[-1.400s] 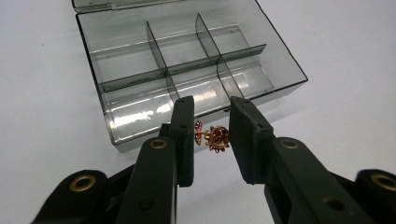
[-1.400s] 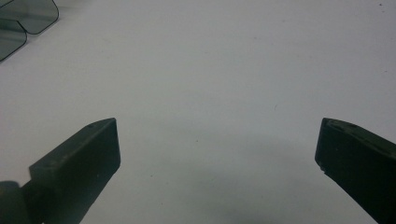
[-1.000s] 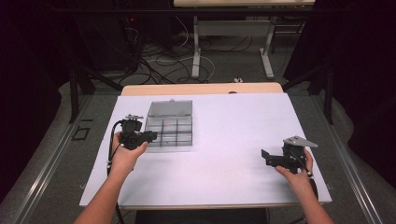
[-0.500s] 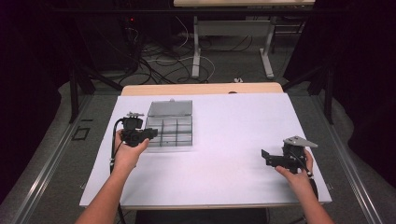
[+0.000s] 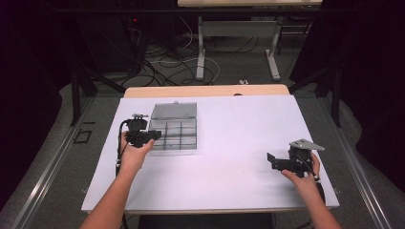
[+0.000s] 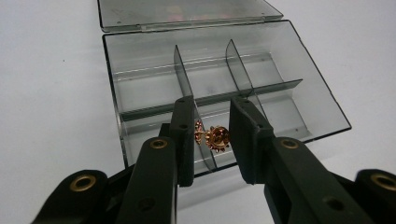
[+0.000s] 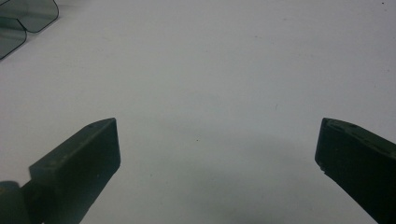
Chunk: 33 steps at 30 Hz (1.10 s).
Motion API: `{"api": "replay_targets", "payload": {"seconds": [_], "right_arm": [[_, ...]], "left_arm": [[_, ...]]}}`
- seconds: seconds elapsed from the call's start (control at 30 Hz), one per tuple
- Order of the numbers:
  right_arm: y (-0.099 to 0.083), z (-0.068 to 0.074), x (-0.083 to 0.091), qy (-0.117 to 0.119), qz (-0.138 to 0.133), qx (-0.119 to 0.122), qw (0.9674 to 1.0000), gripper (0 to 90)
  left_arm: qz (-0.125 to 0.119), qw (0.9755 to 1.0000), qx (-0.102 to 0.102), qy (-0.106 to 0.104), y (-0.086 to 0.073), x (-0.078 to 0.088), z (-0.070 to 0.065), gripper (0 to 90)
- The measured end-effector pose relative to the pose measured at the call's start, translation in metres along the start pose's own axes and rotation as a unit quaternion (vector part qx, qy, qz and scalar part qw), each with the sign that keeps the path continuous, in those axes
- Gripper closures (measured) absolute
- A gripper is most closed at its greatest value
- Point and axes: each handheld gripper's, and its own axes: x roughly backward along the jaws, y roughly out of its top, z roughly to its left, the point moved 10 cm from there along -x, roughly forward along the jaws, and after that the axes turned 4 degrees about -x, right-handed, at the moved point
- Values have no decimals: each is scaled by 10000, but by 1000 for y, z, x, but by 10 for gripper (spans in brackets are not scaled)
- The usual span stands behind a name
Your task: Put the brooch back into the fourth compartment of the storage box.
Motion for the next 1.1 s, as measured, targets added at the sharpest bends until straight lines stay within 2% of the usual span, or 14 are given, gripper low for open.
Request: {"api": "replay_targets", "payload": {"seconds": [0.17, 0.2, 0.23, 0.37, 0.47, 0.63, 0.67, 1.1], "right_arm": [[0, -1, 0, 0, 2, 12, 10000, 0], [0, -1, 0, 0, 2, 12, 10000, 0], [0, -1, 0, -3, -1, 17, 10000, 0], [0, -1, 0, 10, 0, 15, 10000, 0], [0, 0, -1, 23, 11, -4, 10000, 0], [0, 0, -1, 30, 5, 13, 10000, 0], [0, 0, -1, 30, 5, 13, 10000, 0], [0, 0, -1, 34, 5, 12, 10000, 0]], "left_arm": [[32, 9999, 66, 89, 0, -7, 3, 721], [110, 9999, 54, 63, -1, -7, 4, 721], [52, 9999, 71, 103, 0, -9, 5, 721], [194, 9997, 84, 118, -3, -11, 7, 721], [176, 9996, 107, 180, -3, -15, 7, 721], [311, 9993, 138, 163, -7, -19, 10, 721], [251, 9993, 164, 203, -7, -20, 10, 721], [454, 9983, 280, 241, -16, -30, 18, 721]]}}
